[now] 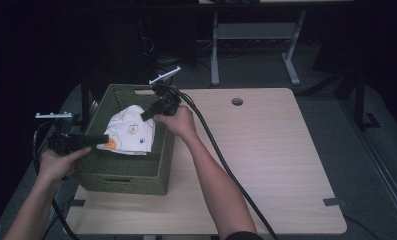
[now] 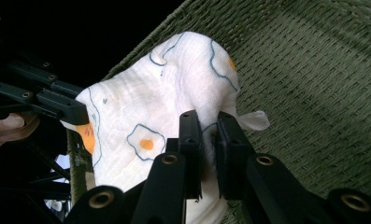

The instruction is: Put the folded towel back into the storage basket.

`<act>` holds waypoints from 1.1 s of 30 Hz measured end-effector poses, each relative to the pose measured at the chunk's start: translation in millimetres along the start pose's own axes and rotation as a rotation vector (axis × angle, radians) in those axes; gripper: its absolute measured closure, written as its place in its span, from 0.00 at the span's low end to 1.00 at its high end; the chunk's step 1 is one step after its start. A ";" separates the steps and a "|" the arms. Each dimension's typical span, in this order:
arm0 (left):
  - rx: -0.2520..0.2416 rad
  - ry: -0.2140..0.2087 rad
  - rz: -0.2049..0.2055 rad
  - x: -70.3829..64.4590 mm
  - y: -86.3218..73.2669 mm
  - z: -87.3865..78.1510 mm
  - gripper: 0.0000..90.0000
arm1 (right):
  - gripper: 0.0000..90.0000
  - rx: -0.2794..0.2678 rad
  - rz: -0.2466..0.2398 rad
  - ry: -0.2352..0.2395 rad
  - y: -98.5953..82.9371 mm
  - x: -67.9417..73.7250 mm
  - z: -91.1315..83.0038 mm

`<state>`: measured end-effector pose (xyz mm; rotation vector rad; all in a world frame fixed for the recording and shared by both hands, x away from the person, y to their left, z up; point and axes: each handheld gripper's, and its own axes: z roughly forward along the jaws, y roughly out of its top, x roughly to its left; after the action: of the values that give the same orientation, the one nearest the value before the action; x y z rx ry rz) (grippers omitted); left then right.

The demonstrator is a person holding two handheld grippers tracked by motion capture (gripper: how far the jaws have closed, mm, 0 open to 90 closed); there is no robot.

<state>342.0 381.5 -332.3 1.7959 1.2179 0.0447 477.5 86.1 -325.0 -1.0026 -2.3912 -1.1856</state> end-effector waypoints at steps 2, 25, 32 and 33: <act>0.004 0.004 -0.006 2.0 -1.3 2.0 0.93 | 0.91 0.003 0.003 -0.001 -0.3 -1.7 3.2; 0.064 0.065 -0.015 9.2 -6.9 21.1 0.92 | 0.91 0.014 0.025 -0.004 -10.4 -14.6 15.5; 0.068 0.071 -0.016 9.7 -4.7 23.6 0.92 | 0.91 0.009 0.022 -0.012 -10.4 -15.8 16.5; 0.068 0.073 -0.016 9.8 -4.3 23.7 0.92 | 0.91 0.007 0.020 -0.013 -10.4 -15.9 16.4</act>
<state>355.6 373.4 -353.0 1.8569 1.2993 0.0609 482.3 87.3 -349.6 -1.0332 -2.3882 -1.1656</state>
